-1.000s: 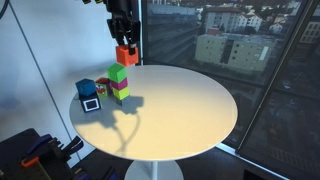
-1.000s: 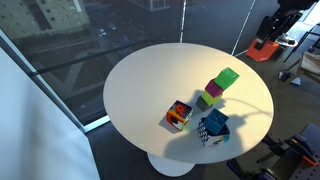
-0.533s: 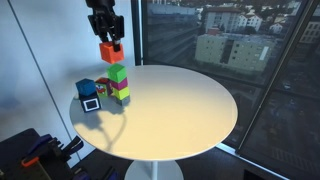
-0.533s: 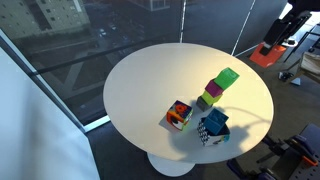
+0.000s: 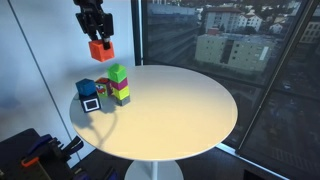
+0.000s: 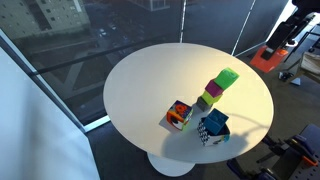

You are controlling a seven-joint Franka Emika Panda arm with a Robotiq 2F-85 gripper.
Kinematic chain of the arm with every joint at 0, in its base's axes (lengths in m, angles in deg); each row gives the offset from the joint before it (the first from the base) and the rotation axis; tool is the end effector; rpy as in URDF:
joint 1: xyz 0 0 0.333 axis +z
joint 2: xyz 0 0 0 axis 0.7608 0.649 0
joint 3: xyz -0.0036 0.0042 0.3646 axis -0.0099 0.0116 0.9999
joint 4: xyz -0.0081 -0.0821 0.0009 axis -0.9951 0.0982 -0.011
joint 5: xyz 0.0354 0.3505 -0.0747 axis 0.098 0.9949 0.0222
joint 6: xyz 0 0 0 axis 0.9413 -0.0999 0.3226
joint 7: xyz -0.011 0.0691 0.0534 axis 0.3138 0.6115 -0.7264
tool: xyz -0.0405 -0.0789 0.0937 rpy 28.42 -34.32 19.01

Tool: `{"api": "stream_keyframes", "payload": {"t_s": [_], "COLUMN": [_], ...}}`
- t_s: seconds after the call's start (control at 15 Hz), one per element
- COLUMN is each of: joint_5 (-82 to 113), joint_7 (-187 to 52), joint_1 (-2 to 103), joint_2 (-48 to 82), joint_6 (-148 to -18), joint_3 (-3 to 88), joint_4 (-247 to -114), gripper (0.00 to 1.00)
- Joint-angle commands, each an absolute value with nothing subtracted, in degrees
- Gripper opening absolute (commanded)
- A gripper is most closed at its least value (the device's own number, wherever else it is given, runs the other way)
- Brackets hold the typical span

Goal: Pick up the orange block and put it on the blue block

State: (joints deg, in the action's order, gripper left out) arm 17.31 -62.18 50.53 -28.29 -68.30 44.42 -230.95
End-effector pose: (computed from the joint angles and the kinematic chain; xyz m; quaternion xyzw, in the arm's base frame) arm 0.3497 -0.0065 0.5075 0.9986 0.0050 0.0531 0.0002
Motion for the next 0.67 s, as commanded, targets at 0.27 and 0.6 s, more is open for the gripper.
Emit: {"api": "stream_keyframes", "payload": {"t_s": [0.27, 0.6], "joint_5": [17.55, 18.1], "joint_7": [-61.99, -62.64], "joint_1": [50.07, 50.71], "joint_2": [-28.31, -28.73], "joint_6": [-68.11, -68.33], "joint_3": [44.85, 45.74], "joint_4": [-230.87, -231.43], "gripper": [0.54, 0.29]}}
